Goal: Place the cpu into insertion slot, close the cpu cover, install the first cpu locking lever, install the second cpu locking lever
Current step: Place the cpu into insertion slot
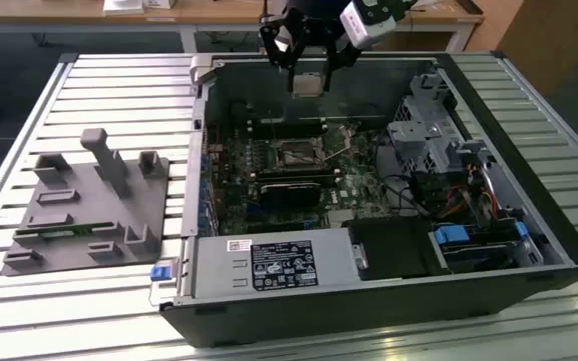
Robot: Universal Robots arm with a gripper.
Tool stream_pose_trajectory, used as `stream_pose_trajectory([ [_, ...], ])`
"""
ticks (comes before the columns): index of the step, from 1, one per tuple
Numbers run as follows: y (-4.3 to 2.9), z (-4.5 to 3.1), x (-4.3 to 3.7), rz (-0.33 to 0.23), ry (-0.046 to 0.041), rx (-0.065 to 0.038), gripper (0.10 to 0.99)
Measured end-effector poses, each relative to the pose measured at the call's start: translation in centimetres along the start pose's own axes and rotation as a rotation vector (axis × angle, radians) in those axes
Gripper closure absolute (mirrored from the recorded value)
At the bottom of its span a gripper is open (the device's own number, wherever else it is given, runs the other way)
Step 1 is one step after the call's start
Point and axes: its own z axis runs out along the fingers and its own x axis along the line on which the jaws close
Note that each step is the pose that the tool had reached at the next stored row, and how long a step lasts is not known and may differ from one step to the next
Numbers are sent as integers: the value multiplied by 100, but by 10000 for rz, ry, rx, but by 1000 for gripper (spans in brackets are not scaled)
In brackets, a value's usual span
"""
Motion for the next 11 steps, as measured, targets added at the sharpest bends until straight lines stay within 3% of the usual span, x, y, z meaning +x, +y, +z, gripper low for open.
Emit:
stream_pose_trajectory([
  [11,0,0,-1,54,-5,0,545],
])
